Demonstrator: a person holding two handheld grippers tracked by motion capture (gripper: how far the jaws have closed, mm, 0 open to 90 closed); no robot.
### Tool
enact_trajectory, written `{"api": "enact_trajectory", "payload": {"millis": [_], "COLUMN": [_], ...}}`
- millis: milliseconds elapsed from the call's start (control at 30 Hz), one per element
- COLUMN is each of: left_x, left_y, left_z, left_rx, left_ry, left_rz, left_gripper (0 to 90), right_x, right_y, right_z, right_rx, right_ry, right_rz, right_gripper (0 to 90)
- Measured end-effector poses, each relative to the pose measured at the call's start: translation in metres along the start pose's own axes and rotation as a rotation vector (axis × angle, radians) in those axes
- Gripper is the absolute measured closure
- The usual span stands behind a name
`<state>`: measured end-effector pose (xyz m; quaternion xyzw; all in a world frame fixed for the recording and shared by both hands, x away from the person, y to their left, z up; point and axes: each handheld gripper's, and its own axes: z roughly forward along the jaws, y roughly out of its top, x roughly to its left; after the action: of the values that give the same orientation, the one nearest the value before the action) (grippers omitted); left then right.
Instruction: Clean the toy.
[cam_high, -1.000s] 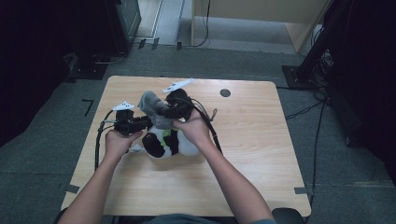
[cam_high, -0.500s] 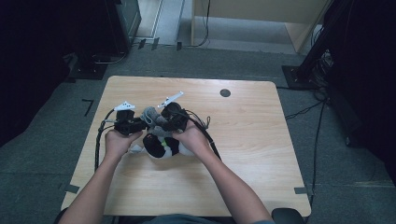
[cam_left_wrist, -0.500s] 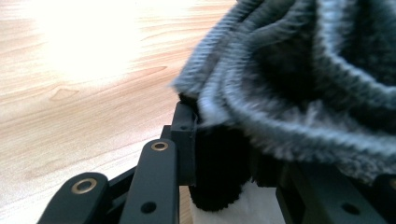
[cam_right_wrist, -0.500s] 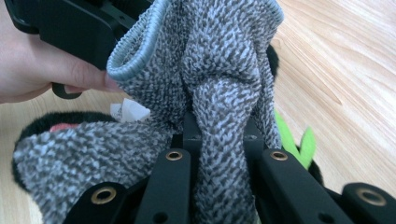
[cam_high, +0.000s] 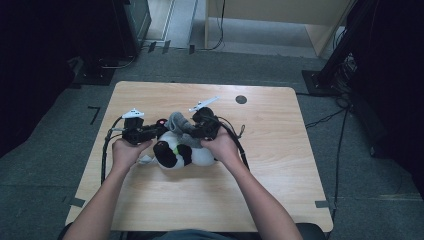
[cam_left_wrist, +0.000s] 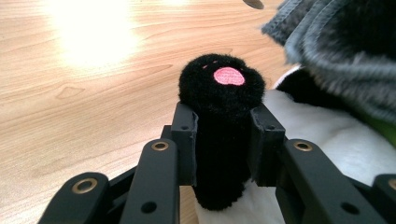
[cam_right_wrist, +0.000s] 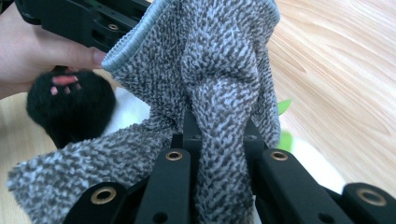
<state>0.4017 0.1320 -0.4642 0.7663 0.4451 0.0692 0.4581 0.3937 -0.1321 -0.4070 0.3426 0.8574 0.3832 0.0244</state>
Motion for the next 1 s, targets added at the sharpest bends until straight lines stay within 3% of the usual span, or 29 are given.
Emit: {"api": "enact_trajectory", "payload": {"millis": [267, 333, 533, 633, 733, 900, 1000], "left_x": [0.000, -0.001, 0.000, 0.000, -0.001, -0.002, -0.001], "left_y": [0.000, 0.000, 0.000, 0.000, 0.001, 0.001, 0.001], "left_z": [0.000, 0.000, 0.000, -0.001, -0.001, -0.003, -0.003], "left_rx": [-0.001, -0.003, -0.004, -0.005, -0.003, -0.002, -0.003], "left_ry": [-0.026, -0.032, -0.038, -0.042, -0.037, -0.037, -0.041], "left_rz": [0.000, -0.003, -0.014, -0.021, -0.009, -0.004, -0.011], "left_gripper": [68.5, 68.5, 68.5, 68.3, 68.3, 68.3, 68.3], "right_x": [-0.015, -0.017, -0.025, -0.016, 0.003, 0.032, 0.041], "right_y": [-0.008, -0.009, -0.006, 0.004, 0.020, 0.045, 0.050], "right_z": [-0.013, -0.016, -0.028, -0.032, -0.029, -0.008, 0.014], "right_rx": [-0.008, -0.015, -0.033, -0.046, -0.073, -0.069, -0.032], "right_ry": [-0.007, -0.024, -0.061, -0.067, -0.047, 0.016, 0.064], "right_rz": [0.027, 0.016, 0.062, 0.029, -0.021, -0.091, -0.088], "right_gripper": [79.9, 79.8, 79.9, 79.9, 79.9, 79.8, 79.9]}}
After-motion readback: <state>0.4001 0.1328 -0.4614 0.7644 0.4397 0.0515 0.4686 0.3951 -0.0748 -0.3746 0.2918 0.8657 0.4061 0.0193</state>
